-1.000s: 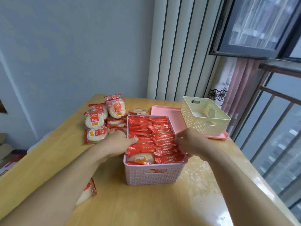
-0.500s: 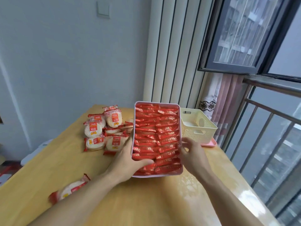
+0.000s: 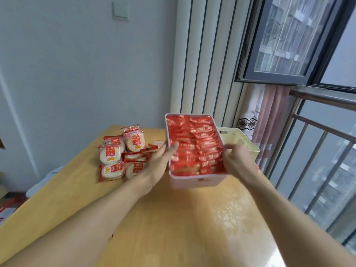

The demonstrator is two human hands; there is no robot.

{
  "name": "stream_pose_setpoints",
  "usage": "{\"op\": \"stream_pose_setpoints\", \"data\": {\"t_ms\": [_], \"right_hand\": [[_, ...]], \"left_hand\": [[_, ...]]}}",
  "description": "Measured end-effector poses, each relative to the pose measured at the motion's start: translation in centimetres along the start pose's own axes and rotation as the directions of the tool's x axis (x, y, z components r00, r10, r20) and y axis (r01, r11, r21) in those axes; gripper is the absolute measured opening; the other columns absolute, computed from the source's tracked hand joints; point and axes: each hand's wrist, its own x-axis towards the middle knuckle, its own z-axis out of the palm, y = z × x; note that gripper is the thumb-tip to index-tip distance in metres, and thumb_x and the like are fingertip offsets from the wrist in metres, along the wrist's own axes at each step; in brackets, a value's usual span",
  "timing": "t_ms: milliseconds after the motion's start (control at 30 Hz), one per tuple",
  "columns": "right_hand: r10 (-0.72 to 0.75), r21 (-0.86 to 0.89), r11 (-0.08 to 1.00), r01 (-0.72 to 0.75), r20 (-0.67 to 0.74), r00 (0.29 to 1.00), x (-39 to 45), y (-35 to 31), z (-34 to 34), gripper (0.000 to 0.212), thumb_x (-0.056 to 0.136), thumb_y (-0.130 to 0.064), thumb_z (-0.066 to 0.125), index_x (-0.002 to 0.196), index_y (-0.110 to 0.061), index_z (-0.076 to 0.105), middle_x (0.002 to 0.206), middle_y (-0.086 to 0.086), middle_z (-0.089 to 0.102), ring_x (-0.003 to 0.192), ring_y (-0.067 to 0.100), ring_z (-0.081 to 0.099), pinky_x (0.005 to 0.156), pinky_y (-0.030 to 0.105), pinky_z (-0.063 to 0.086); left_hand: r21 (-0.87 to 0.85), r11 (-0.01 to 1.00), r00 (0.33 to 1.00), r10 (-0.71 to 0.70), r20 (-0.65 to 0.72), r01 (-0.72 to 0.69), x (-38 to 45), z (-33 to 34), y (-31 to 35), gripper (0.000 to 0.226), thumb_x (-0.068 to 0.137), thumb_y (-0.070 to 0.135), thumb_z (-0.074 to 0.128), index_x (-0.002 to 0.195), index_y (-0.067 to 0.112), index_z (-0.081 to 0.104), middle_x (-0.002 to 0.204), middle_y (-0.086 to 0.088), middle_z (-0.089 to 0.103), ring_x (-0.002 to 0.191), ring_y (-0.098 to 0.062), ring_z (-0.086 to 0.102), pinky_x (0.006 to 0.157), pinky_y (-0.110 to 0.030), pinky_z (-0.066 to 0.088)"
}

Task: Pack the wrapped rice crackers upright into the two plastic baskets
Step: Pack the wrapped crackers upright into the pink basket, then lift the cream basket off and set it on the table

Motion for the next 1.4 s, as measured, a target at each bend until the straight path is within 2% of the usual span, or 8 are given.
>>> {"op": "stream_pose_setpoints", "data": {"t_ms": [233,433,667,867,1067,1200,1333,1400], "right_hand": [[0.071,-0.183,0.98,-0.074,-0.027,0.997,7.8,-1.6,-0.5,0.035,0.086,-0.026,0.045,0.099,-0.018,0.076,0.089,0.008,0.074,0.077,0.032,0.071,0.074,0.047,0.062],[0.185,-0.121,0.977,-0.174,0.085,0.979,11.0,-0.3,2.7,0.029,0.086,-0.028,0.047,0.081,-0.008,0.068,0.073,0.009,0.074,0.053,0.025,0.072,0.067,0.046,0.064],[0.235,-0.168,0.963,-0.209,0.151,0.96,13.0,0.0,4.3,0.023,0.093,-0.019,0.05,0.098,0.0,0.064,0.08,0.011,0.073,0.064,0.028,0.075,0.067,0.044,0.064],[0.089,-0.38,0.924,-0.037,0.119,0.989,13.6,0.0,4.8,0.029,0.084,-0.022,0.052,0.107,-0.022,0.069,0.097,-0.001,0.07,0.081,0.024,0.066,0.059,0.025,0.041],[0.022,-0.318,0.948,0.001,0.07,0.997,14.3,2.7,4.3,0.032,0.081,-0.014,0.05,0.107,-0.02,0.068,0.108,0.004,0.071,0.09,0.028,0.068,0.081,0.041,0.058],[0.069,-0.432,0.902,0.016,0.181,0.981,13.8,4.8,4.2,0.041,0.089,-0.021,0.039,0.123,-0.019,0.062,0.123,0.011,0.066,0.113,0.033,0.058,0.102,0.05,0.045],[0.037,-0.482,0.872,0.09,0.248,0.968,13.5,5.9,4.9,0.039,0.087,-0.02,0.052,0.125,-0.026,0.063,0.107,0.003,0.07,0.098,0.025,0.06,0.076,0.04,0.057],[0.003,-0.488,0.867,0.1,0.207,0.978,13.5,6.1,5.5,0.036,0.088,-0.012,0.058,0.12,-0.025,0.068,0.102,0.003,0.072,0.088,0.024,0.064,0.072,0.036,0.048]], "left_hand": [[-0.012,0.977,0.977,-0.211,0.014,0.211,7.1,1.3,1.1,0.031,0.091,0.048,0.068,0.116,0.029,0.07,0.106,0.004,0.077,0.105,-0.018,0.068,0.082,-0.034,0.053],[-0.074,0.982,0.982,-0.18,-0.049,0.177,11.1,1.1,-1.3,0.025,0.091,0.038,0.072,0.116,0.033,0.071,0.108,0.006,0.077,0.108,-0.017,0.067,0.099,-0.04,0.05],[0.02,0.988,0.988,-0.152,-0.011,0.152,13.9,1.1,-3.9,0.055,0.072,0.044,0.088,0.123,0.041,0.066,0.117,0.011,0.074,0.112,-0.012,0.062,0.094,-0.035,0.046],[0.036,0.999,0.996,-0.037,-0.085,0.04,16.0,2.2,-4.8,0.047,0.079,0.014,0.085,0.12,0.027,0.066,0.107,0.01,0.074,0.108,-0.01,0.066,0.078,-0.02,0.047],[0.207,0.978,0.993,0.012,-0.118,0.013,17.8,2.7,-5.9,0.089,0.074,0.023,0.09,0.149,0.029,0.043,0.132,0.007,0.065,0.121,-0.013,0.06,0.106,-0.036,0.047],[0.256,0.964,0.986,-0.037,-0.165,0.078,18.5,2.5,-6.3,0.091,0.078,0.032,0.087,0.154,0.023,0.038,0.153,-0.002,0.047,0.138,-0.021,0.046,0.116,-0.038,0.038],[0.291,0.952,0.989,-0.062,-0.132,0.099,18.8,2.1,-5.7,0.094,0.078,0.032,0.086,0.156,0.02,0.035,0.153,-0.003,0.047,0.139,-0.02,0.045,0.115,-0.036,0.037],[0.312,0.942,0.987,-0.082,-0.138,0.122,18.9,1.9,-5.3,0.095,0.079,0.029,0.086,0.157,0.018,0.032,0.152,-0.004,0.049,0.137,-0.022,0.047,0.115,-0.038,0.039]]}}
